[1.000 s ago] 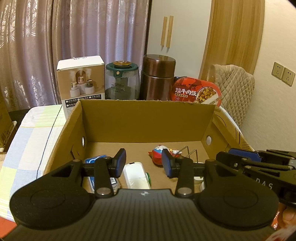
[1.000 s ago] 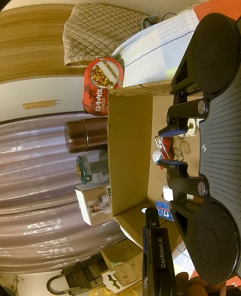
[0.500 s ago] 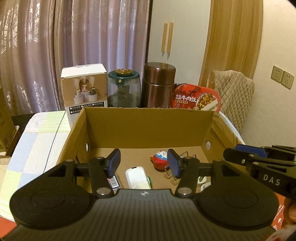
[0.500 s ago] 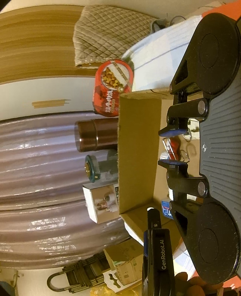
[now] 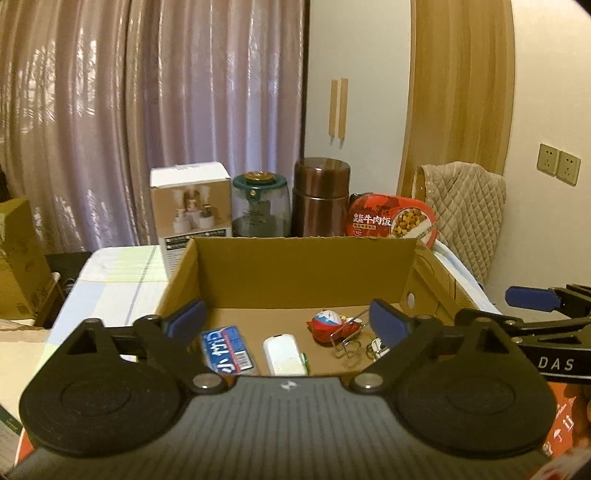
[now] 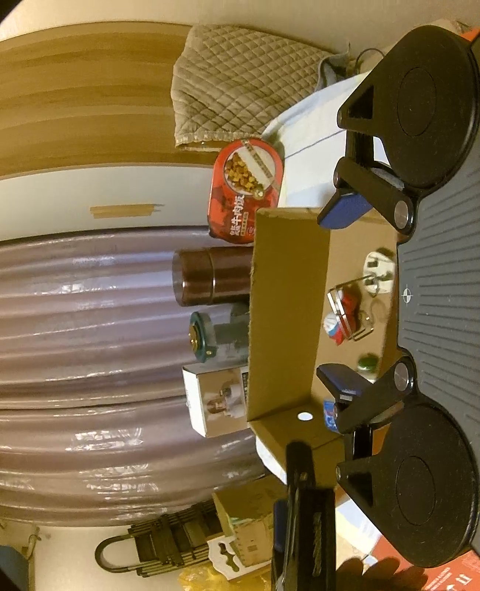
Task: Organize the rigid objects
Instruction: 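Withdraw both open tools from the box back toward the mat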
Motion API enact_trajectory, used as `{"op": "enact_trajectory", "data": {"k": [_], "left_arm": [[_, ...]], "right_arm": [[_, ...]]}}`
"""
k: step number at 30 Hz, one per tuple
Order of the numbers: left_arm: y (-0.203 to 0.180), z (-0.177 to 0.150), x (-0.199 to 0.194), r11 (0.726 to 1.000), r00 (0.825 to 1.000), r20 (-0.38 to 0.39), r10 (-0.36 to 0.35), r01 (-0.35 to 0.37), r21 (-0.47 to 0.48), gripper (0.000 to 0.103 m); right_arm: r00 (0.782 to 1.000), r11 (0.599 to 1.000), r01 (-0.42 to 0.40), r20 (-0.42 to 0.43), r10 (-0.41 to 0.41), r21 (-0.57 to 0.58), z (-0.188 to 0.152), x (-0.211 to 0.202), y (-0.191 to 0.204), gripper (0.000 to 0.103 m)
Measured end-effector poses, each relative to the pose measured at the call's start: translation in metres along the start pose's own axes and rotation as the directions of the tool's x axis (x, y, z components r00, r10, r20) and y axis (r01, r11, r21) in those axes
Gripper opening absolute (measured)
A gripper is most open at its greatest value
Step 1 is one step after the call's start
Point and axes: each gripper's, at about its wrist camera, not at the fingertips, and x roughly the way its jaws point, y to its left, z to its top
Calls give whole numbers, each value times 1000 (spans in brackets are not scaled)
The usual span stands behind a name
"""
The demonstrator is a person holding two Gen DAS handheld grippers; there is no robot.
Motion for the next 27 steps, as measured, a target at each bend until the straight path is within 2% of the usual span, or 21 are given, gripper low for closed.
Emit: {"op": "enact_trajectory", "data": {"k": [6,14,20,23,27], "left_arm": [[-5,-23,-34,1000,1000,-9,6,-6,24,96],[-7,-78,-74,1000,996,-85,0,2,27,96],[0,-119,-97,999,991,-132,20,-14,43,96],[4,-138,-102,999,985,-174,7,-1,34,96],[1,-154,-100,998,976,-215,-18,31,55,96]], "right_arm": [[1000,1000,10,-27,-10,11,-21,-32,-9,81],[997,999,38,-74,-37,8,-56,-77,-24,82],[985,998,53,-165,-49,21,-99,-103,-41,83],[977,999,50,-207,-49,-1,-118,-110,-44,83],[965,1000,5,-262,-8,-14,-137,-109,-39,83]]}}
